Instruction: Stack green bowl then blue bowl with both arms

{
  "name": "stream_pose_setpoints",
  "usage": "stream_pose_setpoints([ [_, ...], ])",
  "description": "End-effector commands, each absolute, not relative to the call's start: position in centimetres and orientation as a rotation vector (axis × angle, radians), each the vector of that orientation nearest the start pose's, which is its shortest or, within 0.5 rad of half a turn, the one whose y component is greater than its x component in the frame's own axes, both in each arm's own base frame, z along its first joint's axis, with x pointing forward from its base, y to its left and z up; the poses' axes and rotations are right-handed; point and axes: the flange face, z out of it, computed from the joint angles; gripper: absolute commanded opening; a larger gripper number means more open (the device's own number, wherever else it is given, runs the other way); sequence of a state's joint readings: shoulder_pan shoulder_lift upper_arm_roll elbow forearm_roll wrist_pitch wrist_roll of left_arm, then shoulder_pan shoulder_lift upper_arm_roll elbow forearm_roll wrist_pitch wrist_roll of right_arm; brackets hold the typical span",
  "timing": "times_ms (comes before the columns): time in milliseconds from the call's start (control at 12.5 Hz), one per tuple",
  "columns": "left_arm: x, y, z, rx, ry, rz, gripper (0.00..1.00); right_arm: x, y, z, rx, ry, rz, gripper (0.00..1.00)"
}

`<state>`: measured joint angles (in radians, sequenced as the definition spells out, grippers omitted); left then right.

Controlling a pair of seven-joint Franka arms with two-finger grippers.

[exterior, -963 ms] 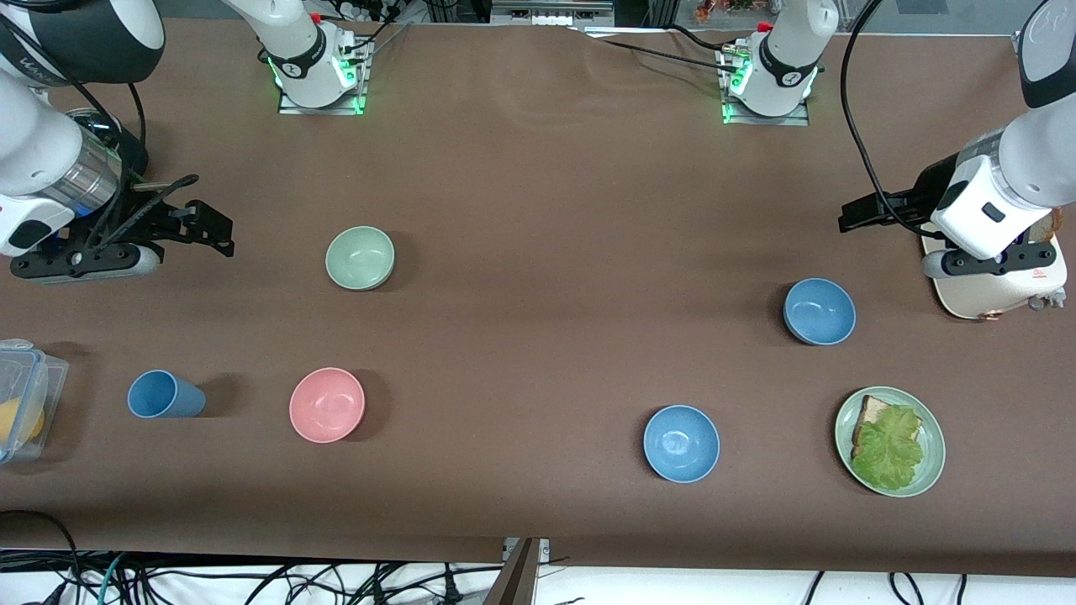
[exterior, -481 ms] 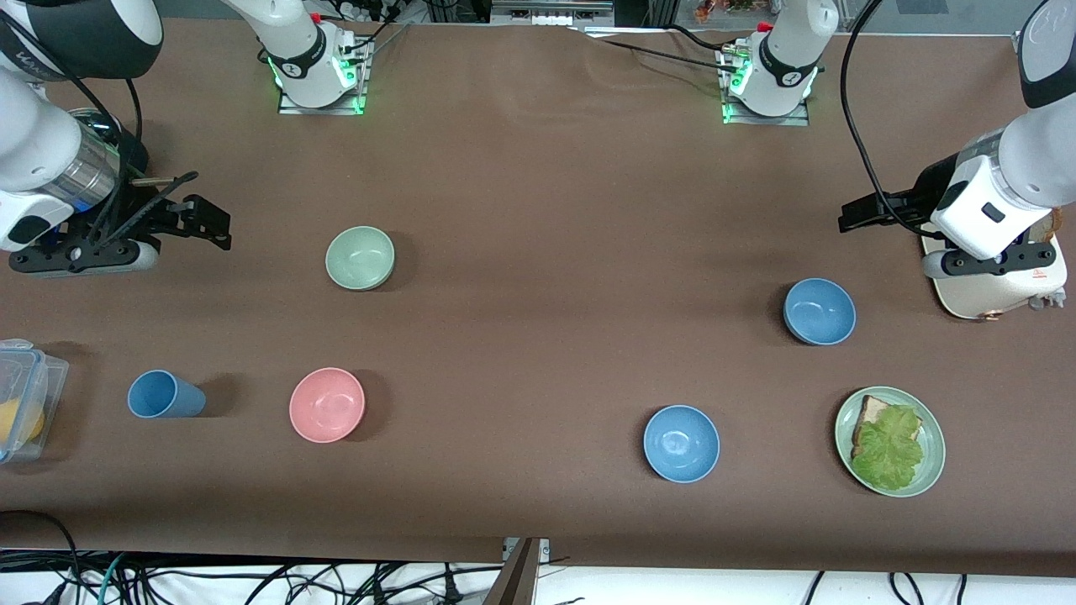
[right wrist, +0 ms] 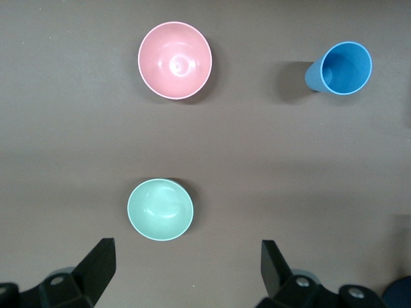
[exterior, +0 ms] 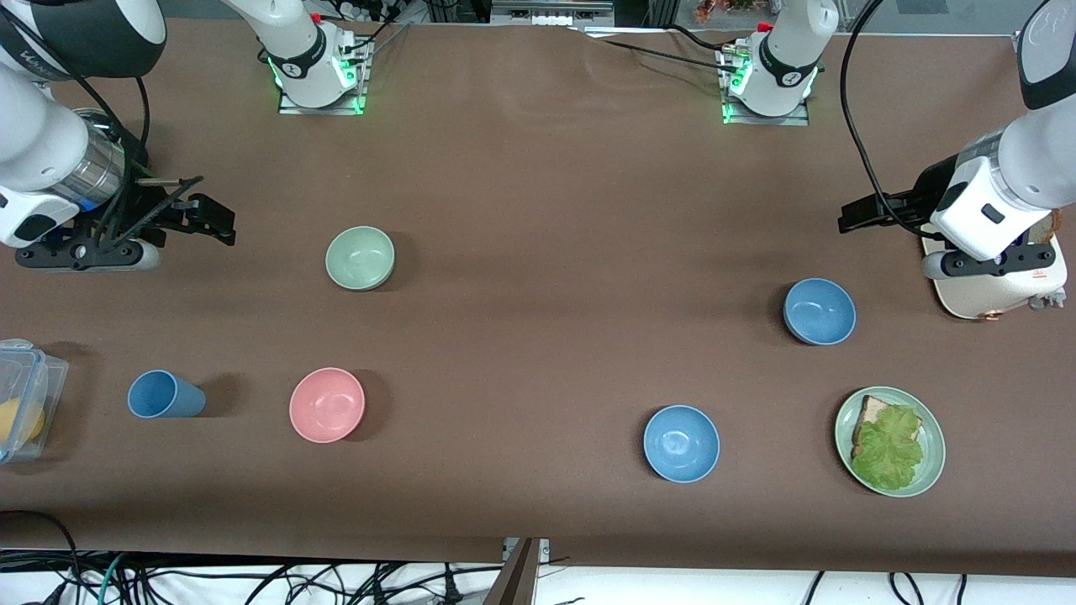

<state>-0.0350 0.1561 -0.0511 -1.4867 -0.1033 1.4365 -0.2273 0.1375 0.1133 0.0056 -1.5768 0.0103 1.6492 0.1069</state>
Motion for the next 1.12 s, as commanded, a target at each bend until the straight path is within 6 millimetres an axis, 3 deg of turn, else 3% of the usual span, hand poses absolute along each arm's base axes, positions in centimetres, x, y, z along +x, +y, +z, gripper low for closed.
stream_pose_setpoints([
  [0,58.8,-5.8,56.9,-3.223,-0.197,0.343,1.00,58.2,8.5,56.8,-3.144,-0.087,0.067,1.00],
  [1043,58.9,-5.8,56.6,-3.221,-0.200,0.350,1.00,57.0,8.8,56.3,-3.131,-0.091,0.081,1.00],
])
